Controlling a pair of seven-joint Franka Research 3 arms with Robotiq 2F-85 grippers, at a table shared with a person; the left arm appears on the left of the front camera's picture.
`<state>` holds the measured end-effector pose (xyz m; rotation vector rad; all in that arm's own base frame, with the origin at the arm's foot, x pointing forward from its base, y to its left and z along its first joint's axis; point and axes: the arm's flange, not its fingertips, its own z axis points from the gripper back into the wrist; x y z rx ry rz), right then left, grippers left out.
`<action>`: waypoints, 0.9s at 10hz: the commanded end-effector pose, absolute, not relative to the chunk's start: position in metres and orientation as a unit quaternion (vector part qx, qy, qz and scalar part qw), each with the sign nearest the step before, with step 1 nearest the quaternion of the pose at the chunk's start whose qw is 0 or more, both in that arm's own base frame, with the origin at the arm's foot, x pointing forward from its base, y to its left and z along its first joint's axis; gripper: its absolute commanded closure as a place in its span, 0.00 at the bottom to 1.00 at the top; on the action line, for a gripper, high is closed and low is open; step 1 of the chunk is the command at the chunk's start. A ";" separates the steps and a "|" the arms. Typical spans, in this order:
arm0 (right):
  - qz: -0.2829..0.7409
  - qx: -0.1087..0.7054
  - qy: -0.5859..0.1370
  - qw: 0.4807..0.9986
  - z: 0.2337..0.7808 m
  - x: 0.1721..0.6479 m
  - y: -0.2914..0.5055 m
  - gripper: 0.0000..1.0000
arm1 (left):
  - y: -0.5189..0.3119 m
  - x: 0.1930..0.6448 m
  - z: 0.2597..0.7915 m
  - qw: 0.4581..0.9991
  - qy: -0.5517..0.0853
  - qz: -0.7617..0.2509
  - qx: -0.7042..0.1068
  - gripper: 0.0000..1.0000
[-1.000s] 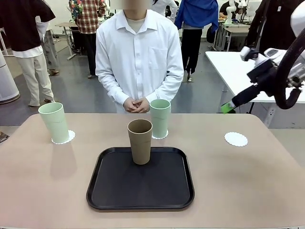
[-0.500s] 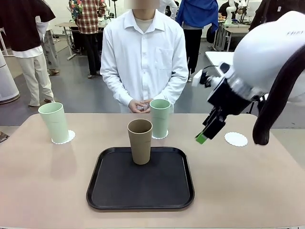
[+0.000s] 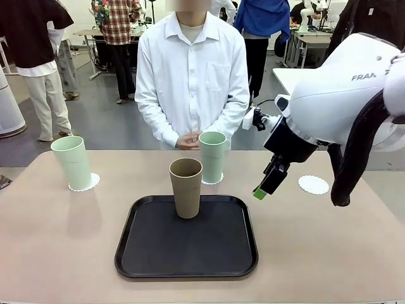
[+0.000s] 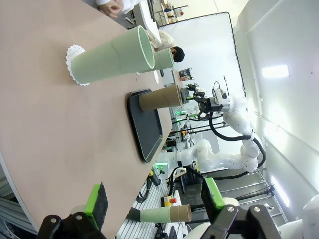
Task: Place coasters on the table and set cups on them.
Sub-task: Take one Reusable plastic cup from the Flat Tray and place it on a coaster set by the human.
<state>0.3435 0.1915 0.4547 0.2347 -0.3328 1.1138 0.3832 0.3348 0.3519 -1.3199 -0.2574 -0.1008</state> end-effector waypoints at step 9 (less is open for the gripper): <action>0.615 0.347 -0.342 0.619 0.396 0.424 0.187 0.00 | 0.336 0.382 0.354 0.785 -0.118 -0.042 -0.607 0.00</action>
